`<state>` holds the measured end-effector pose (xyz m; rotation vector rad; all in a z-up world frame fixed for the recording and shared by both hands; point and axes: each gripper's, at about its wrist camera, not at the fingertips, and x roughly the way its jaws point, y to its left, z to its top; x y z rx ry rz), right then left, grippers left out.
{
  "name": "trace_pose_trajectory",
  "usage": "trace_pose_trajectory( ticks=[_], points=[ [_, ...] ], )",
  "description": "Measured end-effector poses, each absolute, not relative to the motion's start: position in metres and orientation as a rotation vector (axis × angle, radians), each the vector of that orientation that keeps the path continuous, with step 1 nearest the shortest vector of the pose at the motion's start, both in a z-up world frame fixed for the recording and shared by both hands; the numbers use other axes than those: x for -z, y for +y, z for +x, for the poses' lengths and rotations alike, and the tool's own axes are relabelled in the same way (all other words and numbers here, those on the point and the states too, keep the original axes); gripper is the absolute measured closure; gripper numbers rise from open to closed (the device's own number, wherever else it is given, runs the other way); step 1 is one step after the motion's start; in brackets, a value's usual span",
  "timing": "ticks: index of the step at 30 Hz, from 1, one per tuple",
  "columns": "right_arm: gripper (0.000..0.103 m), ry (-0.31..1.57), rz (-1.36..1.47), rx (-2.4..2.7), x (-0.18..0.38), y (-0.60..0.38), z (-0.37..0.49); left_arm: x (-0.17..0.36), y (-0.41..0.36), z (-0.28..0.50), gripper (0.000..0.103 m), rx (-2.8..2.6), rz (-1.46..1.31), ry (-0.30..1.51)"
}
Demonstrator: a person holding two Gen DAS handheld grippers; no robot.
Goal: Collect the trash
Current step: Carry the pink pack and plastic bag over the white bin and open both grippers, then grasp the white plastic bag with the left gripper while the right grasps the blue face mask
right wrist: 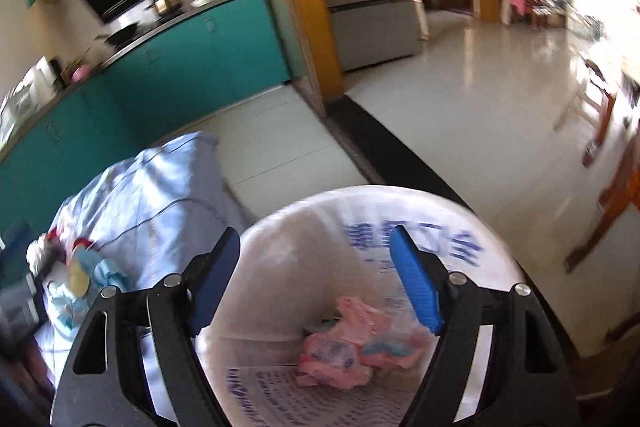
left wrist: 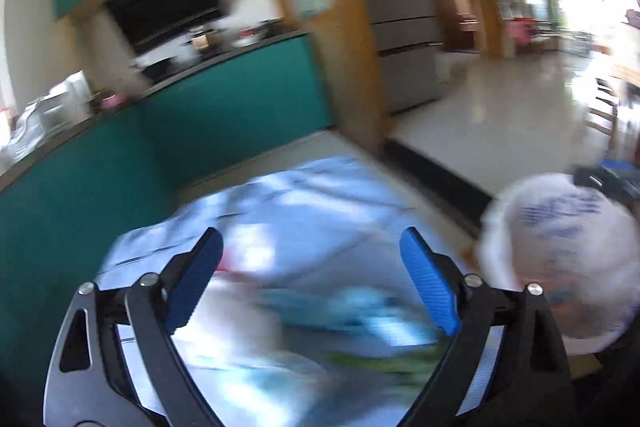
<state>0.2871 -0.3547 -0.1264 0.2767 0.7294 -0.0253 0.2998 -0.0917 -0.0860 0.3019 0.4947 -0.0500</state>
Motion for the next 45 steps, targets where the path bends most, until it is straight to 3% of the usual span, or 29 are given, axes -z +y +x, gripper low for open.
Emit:
trace_pose_trajectory(
  ticks=[4, 8, 11, 12, 21, 28, 31, 40, 42, 45],
  points=[
    [0.027, 0.769, 0.241, -0.100, 0.132, -0.300, 0.307, 0.095, -0.041, 0.328, 0.011, 0.067, 0.205, 0.652],
    [0.027, 0.791, 0.146, -0.162, 0.139, -0.249, 0.319, 0.113, -0.016, 0.338, 0.052, 0.085, 0.153, 0.745],
    [0.027, 0.794, 0.091, -0.222, 0.143, -0.219, 0.320, 0.115, 0.008, 0.322, 0.071, 0.100, 0.090, 0.736],
    [0.027, 0.790, 0.078, -0.248, 0.144, -0.210, 0.319, 0.113, 0.015, 0.320, 0.072, 0.108, 0.055, 0.730],
    [0.027, 0.770, -0.040, -0.354, 0.150, -0.164, 0.303, 0.079, 0.091, 0.263, 0.074, -0.031, -0.056, 0.554],
    [0.026, 0.693, -0.027, -0.559, 0.131, -0.136, 0.279, 0.101, 0.118, 0.251, 0.073, -0.132, -0.086, 0.624],
    [0.016, 0.678, -0.076, -0.569, 0.130, -0.109, 0.277, 0.106, 0.118, 0.245, 0.073, -0.125, -0.075, 0.631],
    [0.016, 0.792, -0.165, -0.545, 0.161, -0.053, 0.301, 0.119, 0.106, 0.244, 0.072, -0.082, -0.036, 0.684],
    [0.022, 0.794, -0.192, -0.545, 0.164, -0.045, 0.301, 0.122, 0.106, 0.245, 0.072, -0.077, -0.027, 0.700],
    [0.042, 0.818, -0.233, -0.539, 0.170, -0.037, 0.299, 0.128, 0.103, 0.248, 0.072, -0.057, -0.008, 0.739]
  ],
)
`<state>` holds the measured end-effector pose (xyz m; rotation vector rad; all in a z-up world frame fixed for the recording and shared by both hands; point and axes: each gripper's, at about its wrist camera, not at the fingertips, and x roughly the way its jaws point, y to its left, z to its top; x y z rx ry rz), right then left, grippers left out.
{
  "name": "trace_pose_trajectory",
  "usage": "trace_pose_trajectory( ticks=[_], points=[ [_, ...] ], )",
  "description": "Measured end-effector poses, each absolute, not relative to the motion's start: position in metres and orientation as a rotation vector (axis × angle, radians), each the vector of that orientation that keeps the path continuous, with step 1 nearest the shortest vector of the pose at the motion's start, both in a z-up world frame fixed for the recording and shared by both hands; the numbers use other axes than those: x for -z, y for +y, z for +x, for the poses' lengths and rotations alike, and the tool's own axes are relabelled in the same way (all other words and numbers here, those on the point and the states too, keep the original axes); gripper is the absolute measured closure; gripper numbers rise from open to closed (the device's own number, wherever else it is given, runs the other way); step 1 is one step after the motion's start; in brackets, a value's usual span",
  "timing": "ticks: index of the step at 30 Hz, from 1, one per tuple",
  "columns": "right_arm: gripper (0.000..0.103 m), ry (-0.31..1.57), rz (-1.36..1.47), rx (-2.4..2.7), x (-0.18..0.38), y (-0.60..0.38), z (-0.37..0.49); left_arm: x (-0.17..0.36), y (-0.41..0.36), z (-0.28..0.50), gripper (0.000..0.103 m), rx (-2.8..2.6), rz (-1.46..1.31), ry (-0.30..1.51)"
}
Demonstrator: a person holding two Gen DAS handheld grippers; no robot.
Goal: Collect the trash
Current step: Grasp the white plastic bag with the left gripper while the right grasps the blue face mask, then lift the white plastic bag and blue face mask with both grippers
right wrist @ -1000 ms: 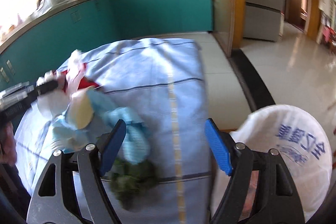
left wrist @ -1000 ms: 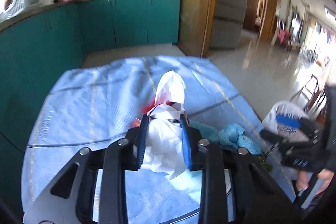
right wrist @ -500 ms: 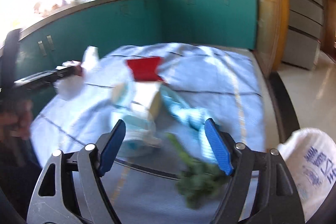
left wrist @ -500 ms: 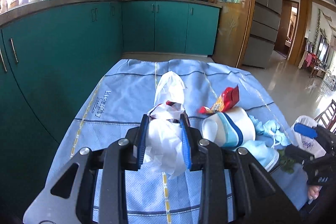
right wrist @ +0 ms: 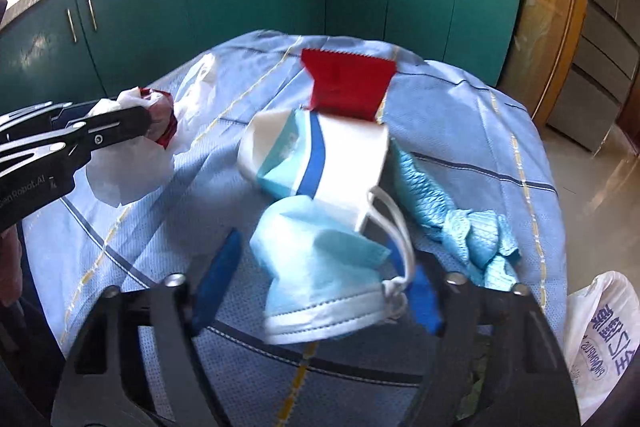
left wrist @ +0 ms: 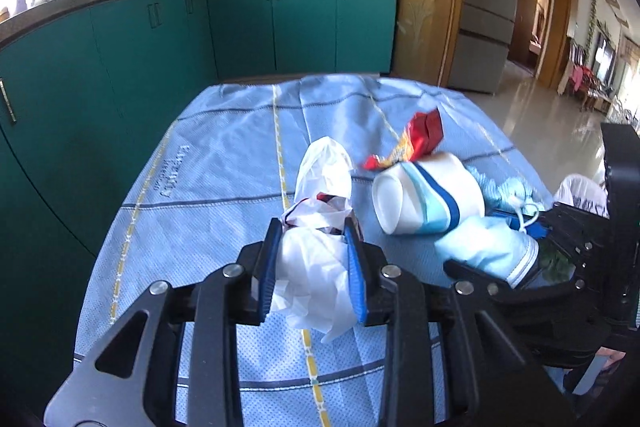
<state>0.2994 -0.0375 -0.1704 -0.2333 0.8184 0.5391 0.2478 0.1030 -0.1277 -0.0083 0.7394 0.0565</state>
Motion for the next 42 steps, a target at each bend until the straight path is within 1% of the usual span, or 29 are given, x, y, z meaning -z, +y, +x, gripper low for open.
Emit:
trace_pose_trajectory(
  ticks=[2, 3, 5, 7, 8, 11, 13, 16, 21, 22, 23, 25, 27, 29, 31, 42],
  points=[
    [0.056, 0.826, -0.239, -0.539, 0.173, -0.036, 0.300, 0.132, 0.101, 0.250, 0.072, -0.050, 0.000, 0.765],
    [0.059, 0.828, -0.238, -0.542, 0.173, -0.037, 0.299, 0.134, 0.100, 0.251, 0.072, -0.050, 0.005, 0.780],
    [0.069, 0.826, -0.228, -0.555, 0.172, -0.039, 0.297, 0.137, 0.099, 0.252, 0.071, -0.047, 0.008, 0.792],
    [0.073, 0.827, -0.210, -0.572, 0.168, -0.042, 0.296, 0.138, 0.100, 0.253, 0.068, -0.037, 0.003, 0.797],
    [0.074, 0.826, -0.205, -0.578, 0.167, -0.043, 0.295, 0.138, 0.101, 0.252, 0.064, -0.036, 0.001, 0.799],
    [0.074, 0.815, -0.197, -0.589, 0.161, -0.049, 0.292, 0.141, 0.103, 0.253, 0.056, -0.033, -0.011, 0.809],
    [0.074, 0.814, -0.192, -0.589, 0.159, -0.053, 0.291, 0.143, 0.104, 0.255, 0.047, -0.034, -0.021, 0.819],
    [0.074, 0.824, -0.183, -0.584, 0.159, -0.057, 0.291, 0.147, 0.102, 0.259, 0.040, -0.020, -0.036, 0.837],
    [0.074, 0.843, -0.181, -0.580, 0.161, -0.058, 0.293, 0.155, 0.093, 0.262, 0.039, -0.033, 0.014, 0.852],
    [0.074, 0.845, -0.183, -0.582, 0.162, -0.058, 0.293, 0.155, 0.092, 0.262, 0.040, -0.033, 0.018, 0.853],
    [0.074, 0.848, -0.184, -0.585, 0.163, -0.058, 0.293, 0.156, 0.092, 0.262, 0.043, -0.031, 0.021, 0.853],
    [0.073, 0.851, -0.185, -0.587, 0.164, -0.056, 0.292, 0.156, 0.093, 0.262, 0.045, -0.034, 0.024, 0.853],
    [0.070, 0.851, -0.186, -0.591, 0.165, -0.055, 0.293, 0.157, 0.094, 0.262, 0.045, -0.035, 0.019, 0.854],
    [0.065, 0.854, -0.192, -0.583, 0.167, -0.055, 0.292, 0.157, 0.093, 0.261, 0.045, -0.037, 0.020, 0.854],
    [0.063, 0.855, -0.196, -0.575, 0.169, -0.054, 0.293, 0.158, 0.093, 0.262, 0.044, -0.041, 0.026, 0.857],
    [0.062, 0.864, -0.203, -0.565, 0.174, -0.052, 0.294, 0.163, 0.086, 0.266, 0.042, -0.048, 0.044, 0.879]
  ],
)
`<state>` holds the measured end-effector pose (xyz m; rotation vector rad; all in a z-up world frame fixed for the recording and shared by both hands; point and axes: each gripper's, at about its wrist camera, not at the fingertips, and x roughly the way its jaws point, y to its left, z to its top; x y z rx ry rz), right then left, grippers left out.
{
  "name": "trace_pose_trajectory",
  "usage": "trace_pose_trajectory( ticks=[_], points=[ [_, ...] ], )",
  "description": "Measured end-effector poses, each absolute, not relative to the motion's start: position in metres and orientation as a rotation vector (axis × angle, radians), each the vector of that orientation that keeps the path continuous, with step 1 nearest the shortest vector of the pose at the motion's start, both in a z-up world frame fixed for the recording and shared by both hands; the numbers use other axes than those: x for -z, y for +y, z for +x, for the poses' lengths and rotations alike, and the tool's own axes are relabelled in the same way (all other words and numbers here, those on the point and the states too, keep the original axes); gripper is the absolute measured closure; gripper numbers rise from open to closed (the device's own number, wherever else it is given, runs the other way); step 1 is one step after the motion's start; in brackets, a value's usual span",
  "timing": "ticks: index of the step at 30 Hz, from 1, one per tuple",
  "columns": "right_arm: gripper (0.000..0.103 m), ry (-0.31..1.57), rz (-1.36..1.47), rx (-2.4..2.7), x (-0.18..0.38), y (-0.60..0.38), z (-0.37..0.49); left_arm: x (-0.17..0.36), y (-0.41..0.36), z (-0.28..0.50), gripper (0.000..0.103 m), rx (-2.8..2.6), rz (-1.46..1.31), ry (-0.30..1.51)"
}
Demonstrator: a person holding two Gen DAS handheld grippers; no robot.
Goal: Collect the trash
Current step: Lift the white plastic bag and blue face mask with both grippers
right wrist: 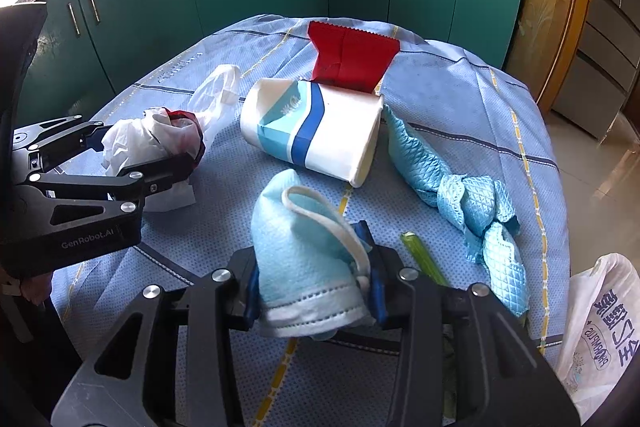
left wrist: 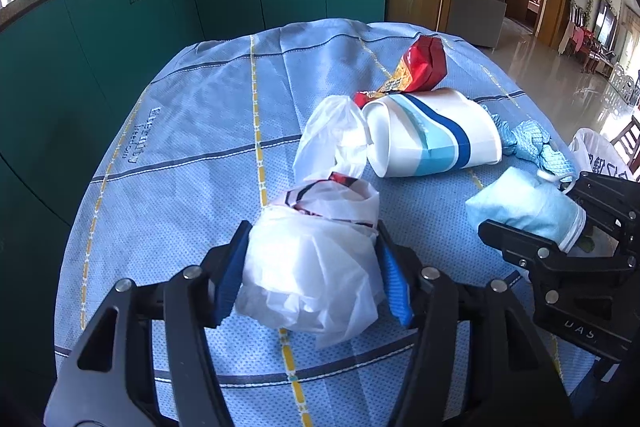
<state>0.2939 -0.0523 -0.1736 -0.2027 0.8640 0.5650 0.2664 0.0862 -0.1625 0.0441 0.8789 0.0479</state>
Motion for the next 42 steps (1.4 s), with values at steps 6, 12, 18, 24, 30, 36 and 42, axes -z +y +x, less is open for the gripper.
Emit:
trace_pose_trajectory(
  ticks=[6, 12, 18, 24, 30, 36, 42],
  points=[
    [0.062, 0.866, -0.206, -0.563, 0.175, -0.051, 0.295, 0.166, 0.083, 0.269, 0.042, -0.058, 0.071, 0.878],
    [0.063, 0.848, -0.218, -0.570, 0.173, -0.050, 0.291, 0.163, 0.087, 0.266, 0.057, -0.066, 0.053, 0.863],
    [0.068, 0.832, -0.195, -0.580, 0.167, -0.055, 0.288, 0.152, 0.091, 0.260, 0.063, -0.097, 0.040, 0.805],
    [0.068, 0.800, -0.157, -0.587, 0.155, -0.065, 0.285, 0.120, 0.103, 0.239, 0.064, -0.105, -0.062, 0.620],
    [0.068, 0.779, -0.124, -0.589, 0.147, -0.076, 0.281, 0.110, 0.104, 0.235, 0.064, -0.112, -0.076, 0.562],
    [0.068, 0.760, -0.112, -0.591, 0.142, -0.082, 0.277, 0.105, 0.099, 0.234, 0.064, -0.116, -0.055, 0.567],
    [0.068, 0.761, -0.111, -0.586, 0.141, -0.085, 0.276, 0.111, 0.099, 0.236, 0.064, -0.114, -0.048, 0.570]
  ],
)
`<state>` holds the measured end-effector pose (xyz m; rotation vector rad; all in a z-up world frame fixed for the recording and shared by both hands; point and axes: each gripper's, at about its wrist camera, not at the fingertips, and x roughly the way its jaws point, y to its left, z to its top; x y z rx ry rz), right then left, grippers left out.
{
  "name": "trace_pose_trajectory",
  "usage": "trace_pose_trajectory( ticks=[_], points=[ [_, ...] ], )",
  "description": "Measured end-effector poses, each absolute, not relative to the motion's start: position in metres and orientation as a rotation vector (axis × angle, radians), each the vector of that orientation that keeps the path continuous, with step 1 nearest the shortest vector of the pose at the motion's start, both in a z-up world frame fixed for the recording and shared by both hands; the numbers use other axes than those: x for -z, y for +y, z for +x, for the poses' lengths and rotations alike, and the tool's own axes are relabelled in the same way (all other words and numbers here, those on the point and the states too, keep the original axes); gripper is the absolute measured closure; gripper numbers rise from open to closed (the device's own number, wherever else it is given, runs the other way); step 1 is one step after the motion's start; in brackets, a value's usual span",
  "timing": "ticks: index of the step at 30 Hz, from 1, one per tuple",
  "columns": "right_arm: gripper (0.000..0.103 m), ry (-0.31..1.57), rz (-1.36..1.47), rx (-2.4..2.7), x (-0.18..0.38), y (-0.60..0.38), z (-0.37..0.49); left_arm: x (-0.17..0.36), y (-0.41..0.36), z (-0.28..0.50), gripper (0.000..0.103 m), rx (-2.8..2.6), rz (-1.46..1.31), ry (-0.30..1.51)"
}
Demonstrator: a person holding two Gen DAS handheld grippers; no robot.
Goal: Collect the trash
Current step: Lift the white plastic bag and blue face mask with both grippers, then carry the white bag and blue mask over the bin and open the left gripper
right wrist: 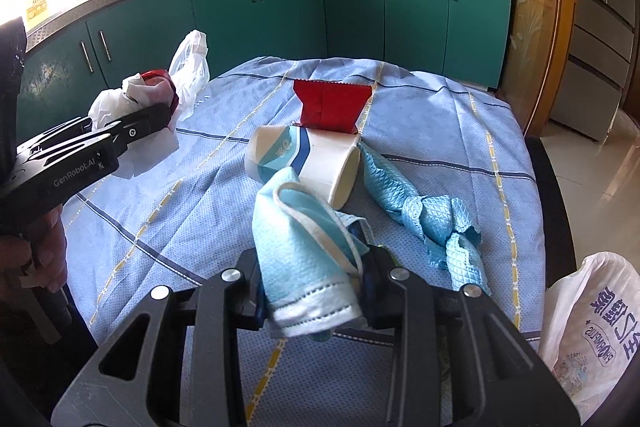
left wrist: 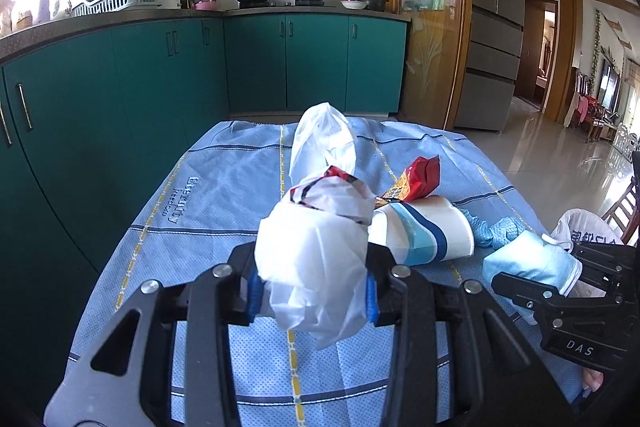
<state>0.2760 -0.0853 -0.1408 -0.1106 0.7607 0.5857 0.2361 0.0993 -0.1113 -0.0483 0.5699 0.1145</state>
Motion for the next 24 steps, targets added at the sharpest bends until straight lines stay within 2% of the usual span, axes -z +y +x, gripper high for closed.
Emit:
trace_pose_trajectory(
  ticks=[24],
  points=[
    [0.068, 0.680, 0.015, -0.493, 0.119, -0.137, 0.274, 0.116, 0.069, 0.237, 0.064, -0.089, 0.019, 0.554]
  ],
)
